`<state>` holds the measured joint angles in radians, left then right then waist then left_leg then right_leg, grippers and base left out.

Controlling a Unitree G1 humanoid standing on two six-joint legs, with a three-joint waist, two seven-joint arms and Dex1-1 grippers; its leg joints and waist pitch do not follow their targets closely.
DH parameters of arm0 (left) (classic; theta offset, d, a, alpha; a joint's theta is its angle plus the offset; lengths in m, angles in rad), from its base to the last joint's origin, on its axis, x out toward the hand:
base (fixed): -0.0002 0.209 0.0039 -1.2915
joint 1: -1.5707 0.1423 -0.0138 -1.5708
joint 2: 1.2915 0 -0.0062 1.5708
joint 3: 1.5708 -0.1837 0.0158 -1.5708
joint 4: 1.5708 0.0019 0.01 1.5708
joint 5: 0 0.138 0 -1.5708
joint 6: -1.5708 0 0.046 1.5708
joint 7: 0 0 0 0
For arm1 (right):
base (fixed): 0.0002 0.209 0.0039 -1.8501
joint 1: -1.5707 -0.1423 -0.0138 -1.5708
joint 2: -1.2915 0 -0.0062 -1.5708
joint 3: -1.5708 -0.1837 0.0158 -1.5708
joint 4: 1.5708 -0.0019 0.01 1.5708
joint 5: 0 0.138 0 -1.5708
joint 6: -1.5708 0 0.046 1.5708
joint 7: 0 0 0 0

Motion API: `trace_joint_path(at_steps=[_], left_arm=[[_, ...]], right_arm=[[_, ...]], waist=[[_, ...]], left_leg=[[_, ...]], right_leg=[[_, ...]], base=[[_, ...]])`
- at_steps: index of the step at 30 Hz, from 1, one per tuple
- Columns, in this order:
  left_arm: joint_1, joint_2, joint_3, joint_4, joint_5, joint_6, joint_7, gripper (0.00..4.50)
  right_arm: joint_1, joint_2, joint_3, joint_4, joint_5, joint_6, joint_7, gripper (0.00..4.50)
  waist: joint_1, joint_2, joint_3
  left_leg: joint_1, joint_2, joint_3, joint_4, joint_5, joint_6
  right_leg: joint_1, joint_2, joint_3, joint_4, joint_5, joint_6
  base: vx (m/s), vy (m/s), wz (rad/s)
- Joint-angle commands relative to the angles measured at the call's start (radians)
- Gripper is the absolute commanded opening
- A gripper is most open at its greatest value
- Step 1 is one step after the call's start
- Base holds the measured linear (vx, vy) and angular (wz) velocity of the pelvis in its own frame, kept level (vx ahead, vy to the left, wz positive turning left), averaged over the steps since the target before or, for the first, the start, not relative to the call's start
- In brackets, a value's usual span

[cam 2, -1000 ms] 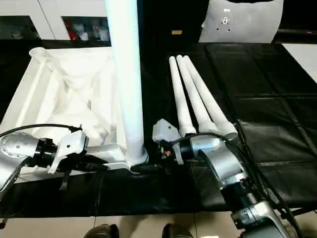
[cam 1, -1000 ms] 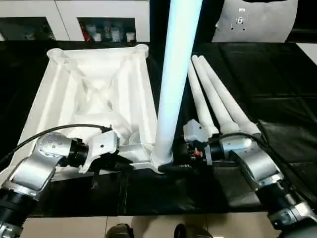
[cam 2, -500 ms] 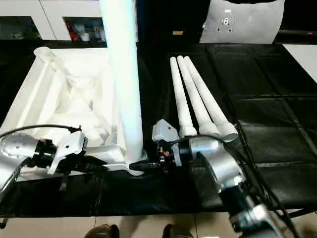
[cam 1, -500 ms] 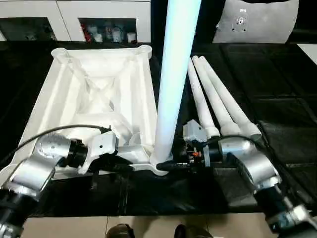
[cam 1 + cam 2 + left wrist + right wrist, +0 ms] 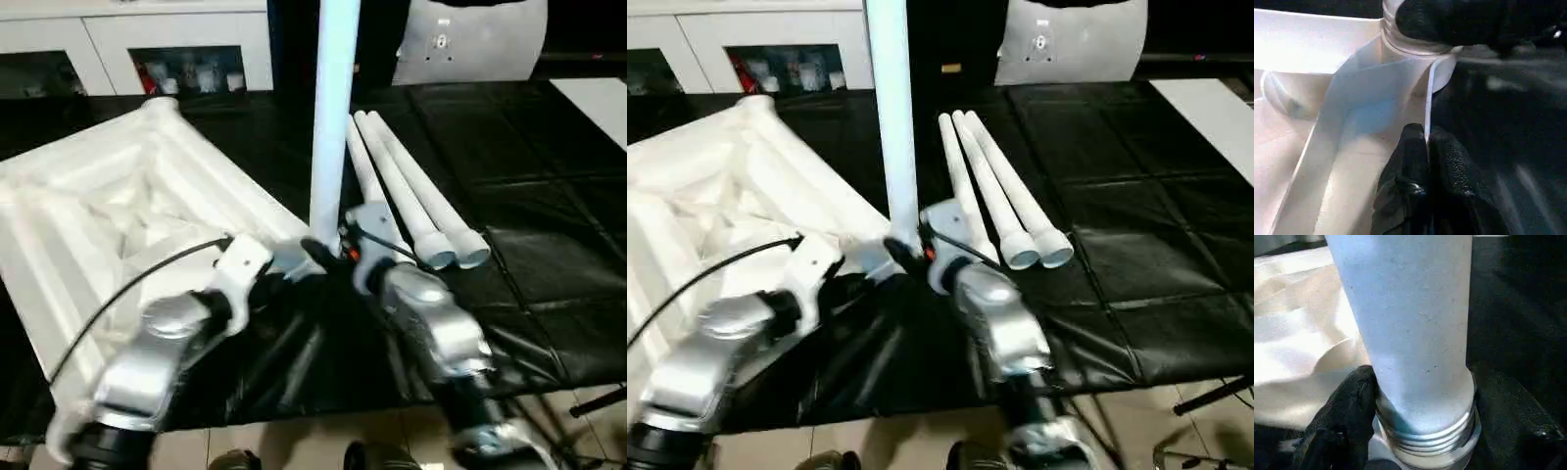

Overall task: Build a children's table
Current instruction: Rotate leg to tighten

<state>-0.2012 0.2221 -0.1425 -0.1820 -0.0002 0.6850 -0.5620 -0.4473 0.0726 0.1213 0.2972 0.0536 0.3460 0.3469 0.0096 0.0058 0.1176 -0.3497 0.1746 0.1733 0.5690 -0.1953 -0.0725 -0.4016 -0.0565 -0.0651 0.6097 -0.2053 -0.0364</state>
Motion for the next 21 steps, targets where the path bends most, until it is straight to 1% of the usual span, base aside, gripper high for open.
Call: trace_joint_path(at_steps=[1,2,3,4,5,6,7,8,9,10,11,12,13,14,15,16,17,18,19,20,21], left_arm=[[-0.032,-0.075,-0.042,-0.024,-0.015,-0.011,0.098,0.0],[-0.032,-0.076,-0.043,-0.026,-0.014,-0.009,0.099,0.0],[-0.028,-0.094,-0.053,-0.05,0.002,0.02,0.107,0.0],[-0.026,-0.091,-0.059,-0.058,0.009,0.027,0.104,0.0],[-0.024,-0.088,-0.06,-0.063,0.011,0.032,0.103,0.0],[-0.023,-0.084,-0.061,-0.064,0.011,0.034,0.101,0.0],[-0.022,-0.072,-0.063,-0.067,0.015,0.037,0.097,0.0],[-0.021,-0.06,-0.059,-0.068,0.012,0.041,0.09,0.0],[-0.02,-0.05,-0.052,-0.072,0.011,0.049,0.083,0.0],[-0.019,-0.038,-0.048,-0.073,0.011,0.052,0.075,0.0],[-0.019,-0.01,-0.046,-0.072,0.007,0.053,0.057,0.0],[-0.019,-0.01,-0.046,-0.072,0.007,0.053,0.057,0.0],[-0.019,0.003,-0.047,-0.071,0.005,0.052,0.048,0.0],[-0.014,0.041,-0.039,-0.073,-0.013,0.055,0.003,0.0],[-0.013,0.046,-0.039,-0.073,-0.015,0.055,-0.003,0.0],[-0.012,0.057,-0.039,-0.074,-0.019,0.054,-0.016,0.0],[-0.008,0.089,-0.037,-0.07,-0.024,0.044,-0.044,0.0],[-0.007,0.104,-0.039,-0.067,-0.029,0.034,-0.062,0.0],[-0.007,0.111,-0.04,-0.065,-0.03,0.029,-0.071,0.0],[-0.006,0.139,-0.044,-0.059,-0.041,0.013,-0.102,0.0],[-0.005,0.171,-0.048,-0.05,-0.05,-0.015,-0.143,0.0]], right_arm=[[0.025,0.067,0.1,0.065,0.008,0.032,0.018,2.67],[0.026,0.068,0.099,0.065,0.008,0.03,0.017,2.67],[0.028,0.085,0.08,0.066,0.005,0.007,0.009,3.01],[0.031,0.087,0.071,0.062,0.005,-0.004,0.006,3.36],[0.032,0.086,0.066,0.059,0.003,-0.012,0.002,3.36],[0.032,0.085,0.064,0.058,0.002,-0.018,-0.001,3.43],[0.032,0.083,0.058,0.053,0.006,-0.015,-0.001,3.57],[0.032,0.075,0.059,0.049,0.002,-0.02,0.001,3.73],[0.03,0.065,0.061,0.048,-0.005,-0.028,-0.003,3.81],[0.029,0.056,0.061,0.045,-0.006,-0.035,0.002,3.81],[0.027,0.039,0.057,0.039,0.0,-0.052,0.013,3.92],[0.027,0.039,0.057,0.039,0.0,-0.052,0.013,4.04],[0.027,0.032,0.054,0.035,0.003,-0.058,0.019,4.04],[0.034,-0.013,0.06,0.022,-0.01,-0.098,0.076,4.29],[0.035,-0.019,0.061,0.021,-0.01,-0.103,0.086,4.29],[0.038,-0.031,0.063,0.017,-0.01,-0.114,0.107,4.33],[0.048,-0.076,0.066,0.002,0.0,-0.14,0.176,4.4],[0.052,-0.097,0.069,-0.006,0.007,-0.148,0.211,4.46],[0.055,-0.106,0.071,-0.01,0.01,-0.151,0.226,4.46],[0.062,-0.144,0.08,-0.022,0.018,-0.167,0.281,4.46],[0.069,-0.186,0.084,-0.036,0.031,-0.178,0.341,4.46]], waist=[[0.007,-0.006,-0.047],[0.007,-0.006,-0.049],[0.007,-0.005,-0.052],[0.008,-0.005,-0.055],[0.01,-0.004,-0.061],[0.011,0.0,-0.062],[0.009,-0.001,-0.063],[0.009,-0.001,-0.063],[0.009,-0.002,-0.06],[0.008,-0.001,-0.058],[0.008,0.0,-0.056],[0.008,0.0,-0.055],[0.007,0.0,-0.053],[0.006,0.001,-0.053],[0.008,0.002,-0.053],[0.006,0.0,-0.054],[0.007,0.0,-0.054],[0.007,0.0,-0.055],[0.007,-0.002,-0.055],[0.009,-0.002,-0.054],[0.01,-0.002,-0.055]], left_leg=[[-0.01,0.049,-0.023,-0.068,-0.152,0.051],[-0.01,0.049,-0.022,-0.066,-0.142,0.056],[-0.008,0.049,-0.019,-0.062,-0.12,0.066],[-0.011,0.049,-0.018,-0.059,-0.091,0.078],[-0.015,0.048,-0.019,-0.055,-0.04,0.094],[-0.016,0.047,-0.019,-0.054,-0.019,0.103],[-0.018,0.046,-0.019,-0.051,0.009,0.121],[-0.017,0.047,-0.019,-0.051,0.014,0.129],[-0.017,0.047,-0.018,-0.051,0.006,0.139],[-0.016,0.049,-0.018,-0.053,-0.019,0.139],[-0.015,0.049,-0.017,-0.055,-0.048,0.13],[-0.015,0.049,-0.018,-0.055,-0.058,0.124],[-0.014,0.05,-0.018,-0.057,-0.073,0.112],[-0.013,0.05,-0.019,-0.058,-0.085,0.104],[-0.011,0.051,-0.018,-0.056,-0.09,0.098],[-0.014,0.05,-0.018,-0.056,-0.089,0.099],[-0.014,0.051,-0.019,-0.056,-0.084,0.102],[-0.014,0.05,-0.018,-0.055,-0.077,0.105],[-0.015,0.05,-0.018,-0.054,-0.069,0.114],[-0.015,0.05,-0.017,-0.053,-0.061,0.123],[-0.015,0.051,-0.017,-0.053,-0.056,0.125]], right_leg=[[0.04,-0.083,0.064,-0.094,-0.329,-0.138],[0.041,-0.083,0.065,-0.091,-0.297,-0.144],[0.041,-0.082,0.065,-0.085,-0.229,-0.161],[0.044,-0.083,0.066,-0.079,-0.164,-0.179],[0.051,-0.082,0.064,-0.069,-0.077,-0.196],[0.051,-0.08,0.064,-0.064,-0.033,-0.207],[0.054,-0.08,0.063,-0.058,0.036,-0.224],[0.054,-0.08,0.062,-0.057,0.053,-0.231],[0.055,-0.08,0.06,-0.058,0.05,-0.238],[0.054,-0.082,0.059,-0.063,0.01,-0.239],[0.053,-0.083,0.06,-0.068,-0.042,-0.234],[0.053,-0.084,0.06,-0.07,-0.063,-0.231],[0.053,-0.084,0.06,-0.072,-0.094,-0.224],[0.052,-0.083,0.06,-0.073,-0.112,-0.218],[0.051,-0.083,0.061,-0.073,-0.112,-0.216],[0.053,-0.083,0.061,-0.072,-0.106,-0.216],[0.054,-0.083,0.061,-0.07,-0.093,-0.218],[0.055,-0.083,0.061,-0.069,-0.081,-0.221],[0.055,-0.082,0.062,-0.068,-0.065,-0.227],[0.055,-0.083,0.062,-0.068,-0.055,-0.232],[0.056,-0.084,0.062,-0.067,-0.053,-0.233]], base=[[0.0,0.0,0.0],[0.0,0.0,0.0],[0.055,0.003,0.05],[0.058,-0.002,0.04],[0.058,-0.002,0.04],[0.053,-0.005,0.01],[0.0,0.0,0.0],[0.0,0.0,0.0],[0.0,0.0,0.0],[0.0,0.0,0.0],[0.0,0.0,0.0],[0.0,0.0,0.0],[0.0,0.0,0.0],[0.0,0.0,0.0],[0.0,0.0,0.0],[0.0,0.0,0.0],[0.0,0.0,0.0],[0.0,0.0,0.0],[0.0,0.0,0.0],[0.0,0.0,0.0],[0.0,0.0,0.0]])
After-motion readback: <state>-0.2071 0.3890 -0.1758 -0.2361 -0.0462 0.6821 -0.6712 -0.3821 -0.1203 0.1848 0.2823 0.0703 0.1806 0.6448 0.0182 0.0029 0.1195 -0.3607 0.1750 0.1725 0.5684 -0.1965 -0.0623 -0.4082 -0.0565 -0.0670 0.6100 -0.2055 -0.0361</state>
